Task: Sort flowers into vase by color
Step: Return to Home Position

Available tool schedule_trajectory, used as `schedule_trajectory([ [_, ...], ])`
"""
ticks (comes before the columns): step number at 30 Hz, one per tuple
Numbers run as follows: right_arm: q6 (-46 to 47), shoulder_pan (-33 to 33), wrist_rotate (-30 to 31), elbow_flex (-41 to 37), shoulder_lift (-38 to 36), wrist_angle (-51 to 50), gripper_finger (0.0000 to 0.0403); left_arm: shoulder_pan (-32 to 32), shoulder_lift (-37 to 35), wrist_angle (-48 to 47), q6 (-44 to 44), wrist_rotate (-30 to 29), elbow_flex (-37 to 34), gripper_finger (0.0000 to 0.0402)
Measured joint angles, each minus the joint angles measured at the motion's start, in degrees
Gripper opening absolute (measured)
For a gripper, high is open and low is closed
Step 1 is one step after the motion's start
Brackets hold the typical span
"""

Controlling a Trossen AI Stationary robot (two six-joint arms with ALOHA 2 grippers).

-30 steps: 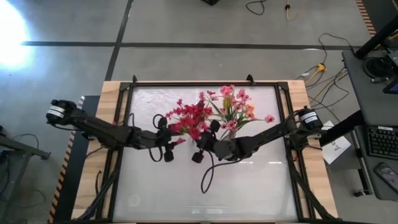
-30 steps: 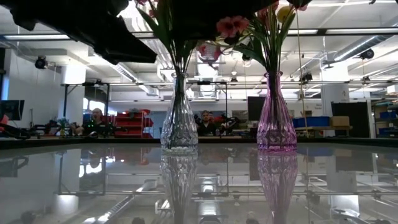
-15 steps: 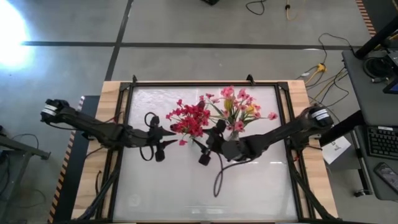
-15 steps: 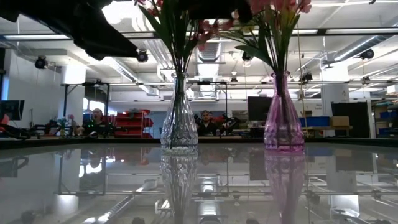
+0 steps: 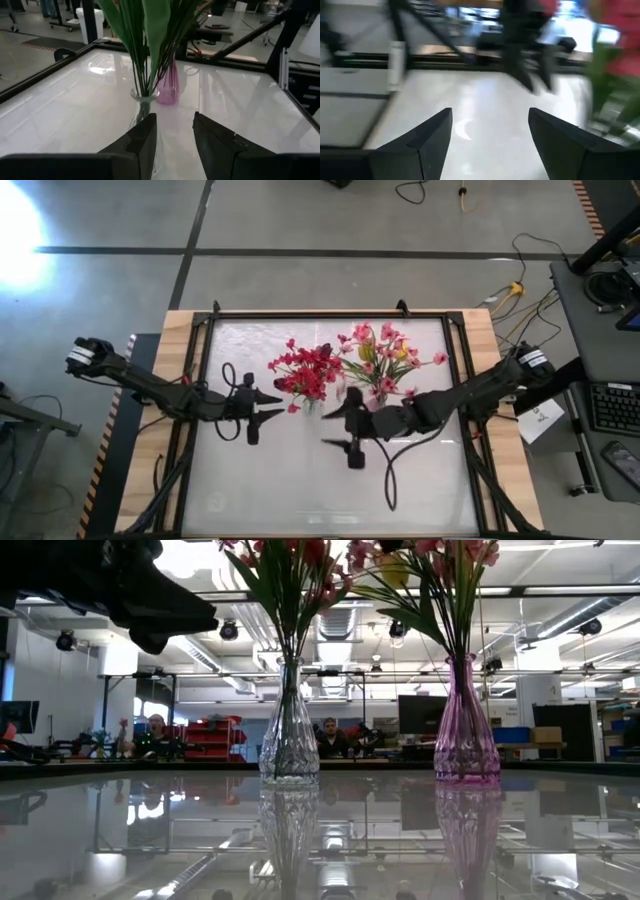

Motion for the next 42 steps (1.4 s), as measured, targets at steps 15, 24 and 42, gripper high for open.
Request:
schedule_trajectory([
  [15,-1.02,0.04,-47.25,0.03,-11.89,15.22,0.024,-0.11,1.35,0.28,-0.91,0.03,0.13,0.0116],
  [24,-17.32,-2.26,-20.1,-2.1,-29.13,7.95,0.0204,-0.11,1.39,0.32,-1.49,0.03,0.13,0.0116],
  [42,-2.33,-35.63,-3.06,-27.13,-43.66,31.43,0.0092,-0.09,1.41,1.26,-2.37,0.03,0.15,0.0116],
])
